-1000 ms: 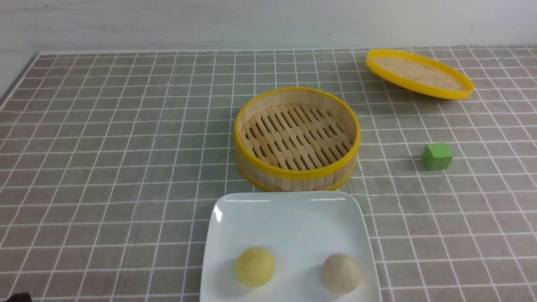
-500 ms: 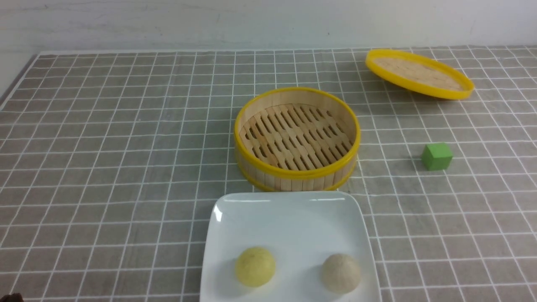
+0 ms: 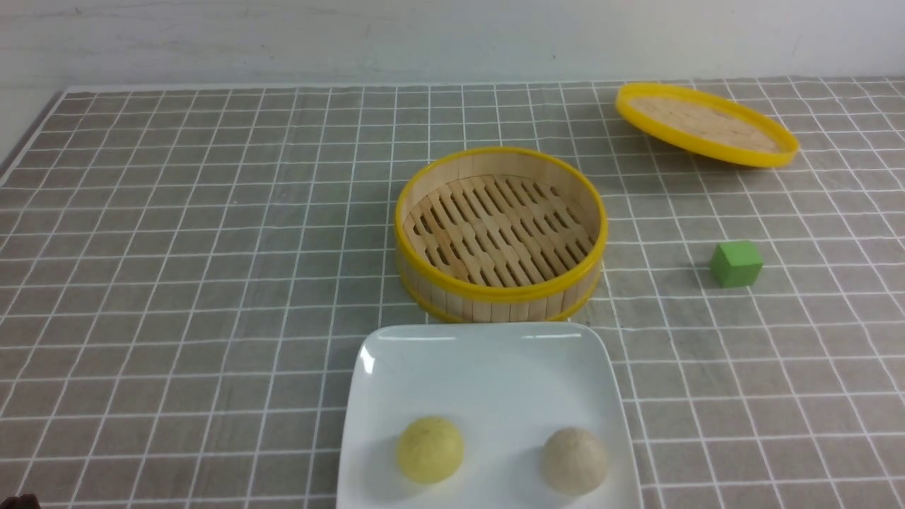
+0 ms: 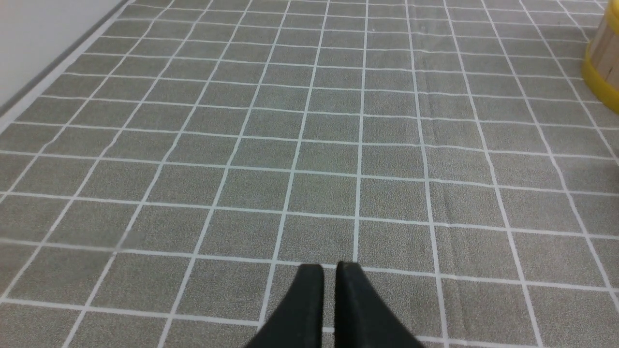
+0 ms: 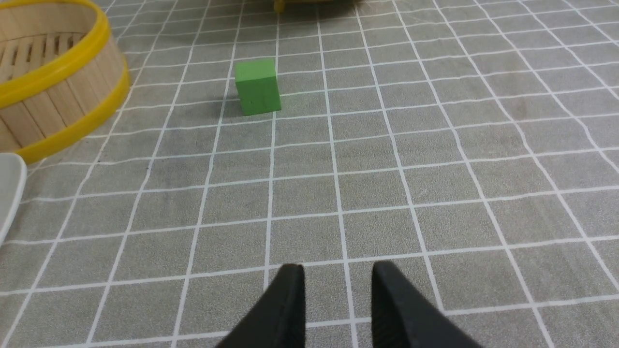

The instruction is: Put the steamed buns into the plate on the grey tablecloth.

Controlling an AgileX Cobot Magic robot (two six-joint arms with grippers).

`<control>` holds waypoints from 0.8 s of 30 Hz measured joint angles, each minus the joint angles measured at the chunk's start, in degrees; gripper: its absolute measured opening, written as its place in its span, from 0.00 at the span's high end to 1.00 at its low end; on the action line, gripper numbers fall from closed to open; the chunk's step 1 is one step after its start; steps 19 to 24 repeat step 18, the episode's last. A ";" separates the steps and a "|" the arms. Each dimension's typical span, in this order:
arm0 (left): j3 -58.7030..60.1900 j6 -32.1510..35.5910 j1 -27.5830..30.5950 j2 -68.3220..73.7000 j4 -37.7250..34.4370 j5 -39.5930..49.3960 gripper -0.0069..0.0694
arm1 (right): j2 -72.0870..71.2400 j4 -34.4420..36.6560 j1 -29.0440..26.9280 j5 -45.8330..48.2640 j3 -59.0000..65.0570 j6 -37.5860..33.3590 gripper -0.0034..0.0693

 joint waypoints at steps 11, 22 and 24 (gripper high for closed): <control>0.00 0.00 0.00 0.00 0.00 0.00 0.82 | 0.00 -0.05 0.00 0.00 0.00 0.00 0.63; 0.00 0.00 0.00 0.00 0.00 0.00 0.81 | 0.00 0.00 0.00 0.00 0.00 0.00 0.63; 0.00 0.00 0.00 0.00 0.00 0.00 0.81 | 0.00 0.00 0.00 0.00 0.00 0.00 0.63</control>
